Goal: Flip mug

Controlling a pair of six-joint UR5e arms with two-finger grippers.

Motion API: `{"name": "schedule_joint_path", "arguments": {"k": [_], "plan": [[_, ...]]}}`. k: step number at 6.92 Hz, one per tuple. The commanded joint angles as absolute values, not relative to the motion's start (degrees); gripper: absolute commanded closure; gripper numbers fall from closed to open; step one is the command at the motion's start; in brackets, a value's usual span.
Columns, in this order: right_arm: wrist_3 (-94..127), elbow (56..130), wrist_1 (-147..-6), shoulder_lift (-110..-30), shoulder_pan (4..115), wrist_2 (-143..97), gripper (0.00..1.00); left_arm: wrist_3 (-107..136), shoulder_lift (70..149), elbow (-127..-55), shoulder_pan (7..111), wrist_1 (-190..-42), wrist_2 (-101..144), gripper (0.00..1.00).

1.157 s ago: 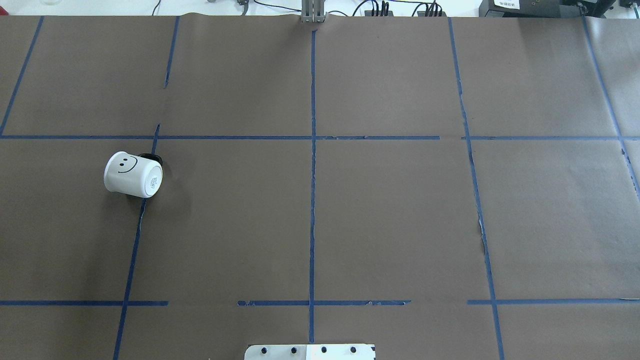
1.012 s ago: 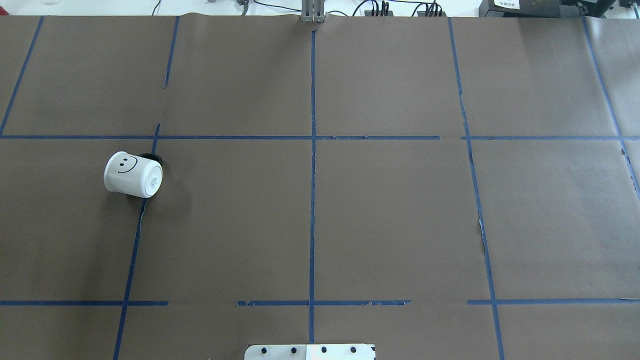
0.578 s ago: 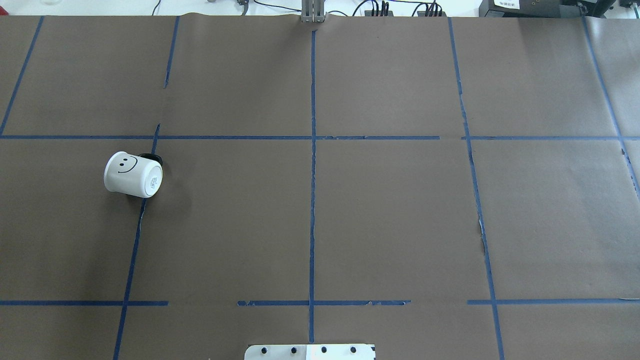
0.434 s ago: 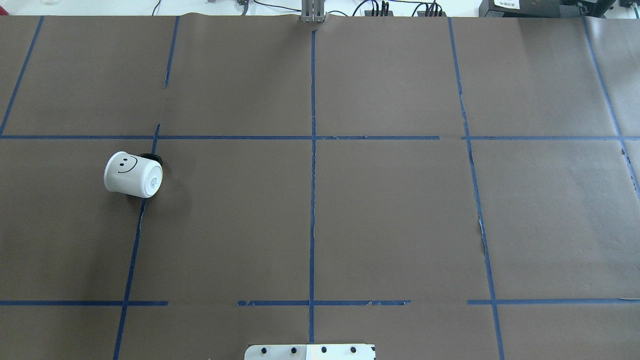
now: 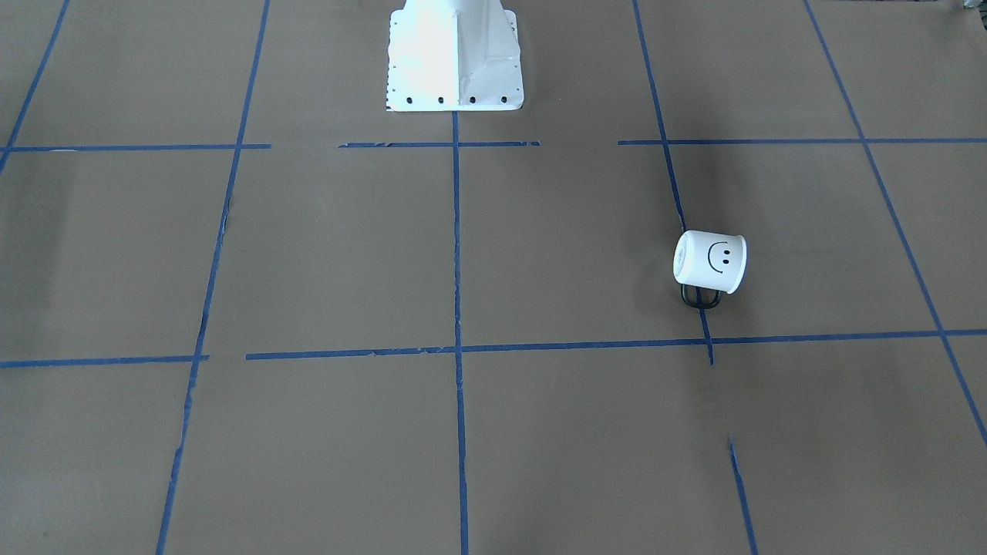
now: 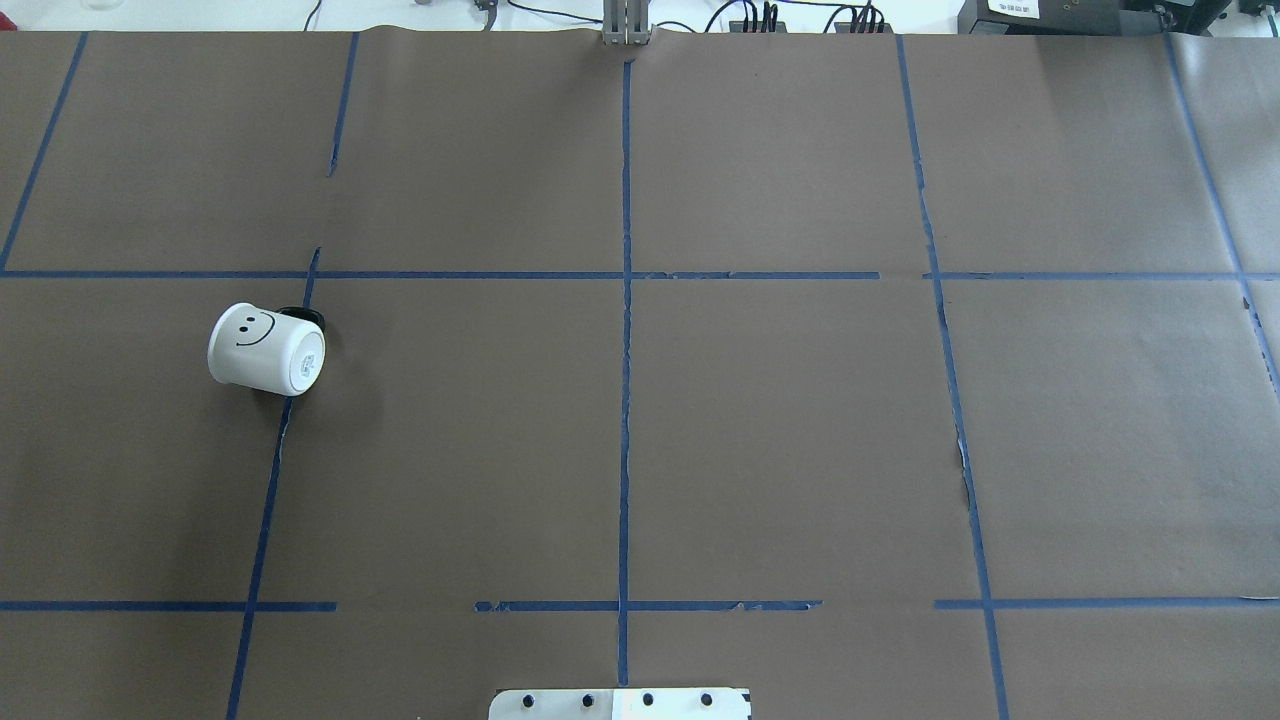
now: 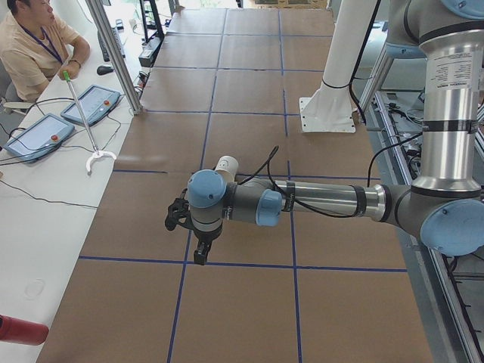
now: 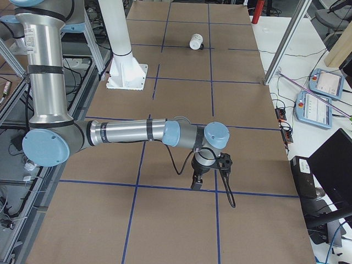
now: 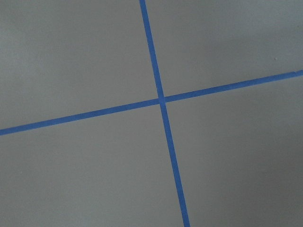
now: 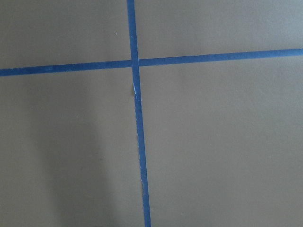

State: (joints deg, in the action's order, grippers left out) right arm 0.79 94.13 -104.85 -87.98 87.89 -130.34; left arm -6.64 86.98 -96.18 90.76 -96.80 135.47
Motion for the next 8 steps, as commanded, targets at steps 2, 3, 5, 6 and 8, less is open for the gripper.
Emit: {"name": "schedule_joint_path", "arguments": {"k": [2,3,5,6,8], "plan": [[0.79,94.13,-104.85,-87.98,87.89,-130.34,0.00,10.53,86.93,-95.81,88.27,-112.42,135.79,0.00],[0.79,94.04,-104.85,-87.98,87.89,-130.34,0.00,20.38,86.66,-95.54,82.85,-120.07,135.53,0.00],[0.79,94.13,-104.85,-87.98,87.89,-130.34,0.00,38.23,84.31,-90.74,75.01,-141.37,132.21,0.00],[0.79,94.13,-104.85,-87.98,87.89,-130.34,0.00,47.19,82.55,-88.18,70.97,-154.03,128.88,0.00],[0.79,94.13,-104.85,-87.98,87.89,-130.34,0.00,64.27,82.62,-87.54,59.03,-166.49,119.14,0.00]]}}
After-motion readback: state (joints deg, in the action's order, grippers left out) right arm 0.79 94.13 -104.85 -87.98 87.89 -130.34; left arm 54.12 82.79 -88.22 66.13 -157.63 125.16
